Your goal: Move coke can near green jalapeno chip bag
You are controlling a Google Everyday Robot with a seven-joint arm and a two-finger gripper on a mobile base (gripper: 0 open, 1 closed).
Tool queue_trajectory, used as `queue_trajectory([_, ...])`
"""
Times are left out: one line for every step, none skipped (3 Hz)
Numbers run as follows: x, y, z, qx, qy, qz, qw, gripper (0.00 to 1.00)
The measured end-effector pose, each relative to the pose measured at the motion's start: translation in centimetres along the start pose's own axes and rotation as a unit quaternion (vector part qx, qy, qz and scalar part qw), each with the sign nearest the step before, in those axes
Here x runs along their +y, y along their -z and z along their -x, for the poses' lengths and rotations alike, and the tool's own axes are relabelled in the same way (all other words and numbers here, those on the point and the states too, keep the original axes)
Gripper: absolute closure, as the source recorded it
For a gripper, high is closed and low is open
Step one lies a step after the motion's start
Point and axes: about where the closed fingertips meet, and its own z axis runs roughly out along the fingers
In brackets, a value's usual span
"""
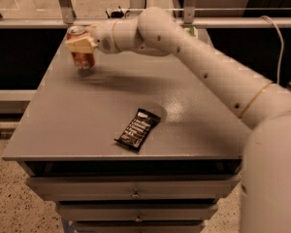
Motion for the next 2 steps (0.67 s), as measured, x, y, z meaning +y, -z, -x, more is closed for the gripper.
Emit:
queue_trajectory([-4.5, 11.3, -3.6, 0.036, -0.030, -0.090, 0.9949, 1.00])
queue_trajectory([-7.2, 16.0, -6.6, 0.063, -0.059, -0.135, 0.9871, 1.00])
